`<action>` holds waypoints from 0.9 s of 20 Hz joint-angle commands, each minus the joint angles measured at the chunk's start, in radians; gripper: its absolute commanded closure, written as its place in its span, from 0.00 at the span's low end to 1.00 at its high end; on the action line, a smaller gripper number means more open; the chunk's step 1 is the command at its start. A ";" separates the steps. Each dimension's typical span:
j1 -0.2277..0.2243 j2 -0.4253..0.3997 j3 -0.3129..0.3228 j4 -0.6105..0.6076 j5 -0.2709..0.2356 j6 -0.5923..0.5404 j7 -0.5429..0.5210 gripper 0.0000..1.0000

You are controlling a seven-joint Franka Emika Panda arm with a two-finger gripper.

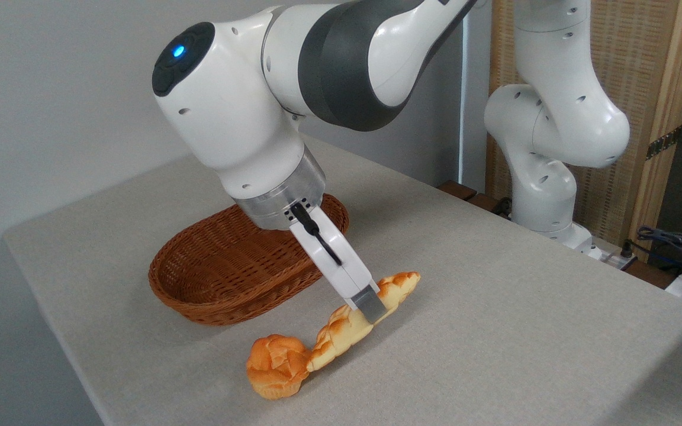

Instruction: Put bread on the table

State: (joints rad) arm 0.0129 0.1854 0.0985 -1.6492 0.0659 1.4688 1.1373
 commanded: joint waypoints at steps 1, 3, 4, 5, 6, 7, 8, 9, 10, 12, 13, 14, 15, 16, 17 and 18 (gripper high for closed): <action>0.022 -0.009 0.000 -0.001 0.014 -0.015 0.019 0.00; 0.022 -0.009 -0.002 -0.001 0.014 -0.015 0.019 0.00; 0.022 -0.009 -0.002 0.000 0.014 -0.015 0.019 0.00; 0.022 -0.009 -0.002 0.000 0.014 -0.013 0.019 0.00; 0.022 -0.009 -0.002 -0.001 0.014 -0.013 0.019 0.00; 0.022 -0.009 -0.002 0.000 0.014 -0.015 0.018 0.00; 0.022 -0.009 -0.002 0.000 0.014 -0.015 0.018 0.00; 0.022 -0.009 -0.002 0.000 0.014 -0.015 0.018 0.00; 0.022 -0.009 -0.002 0.000 0.014 -0.013 0.010 0.00; 0.022 -0.010 -0.003 0.006 0.008 -0.013 0.006 0.00; 0.022 -0.012 -0.005 0.012 0.003 -0.015 0.007 0.00; 0.022 -0.014 -0.008 0.017 -0.001 -0.015 0.004 0.00; 0.022 -0.017 -0.013 0.025 -0.008 -0.013 -0.008 0.00; 0.022 -0.021 -0.016 0.051 -0.036 -0.013 -0.040 0.00; 0.022 -0.024 -0.023 0.087 -0.076 -0.015 -0.091 0.00; 0.024 -0.029 -0.046 0.126 -0.118 -0.013 -0.134 0.00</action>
State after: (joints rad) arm 0.0334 0.1781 0.0887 -1.6136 0.0346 1.4697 1.1054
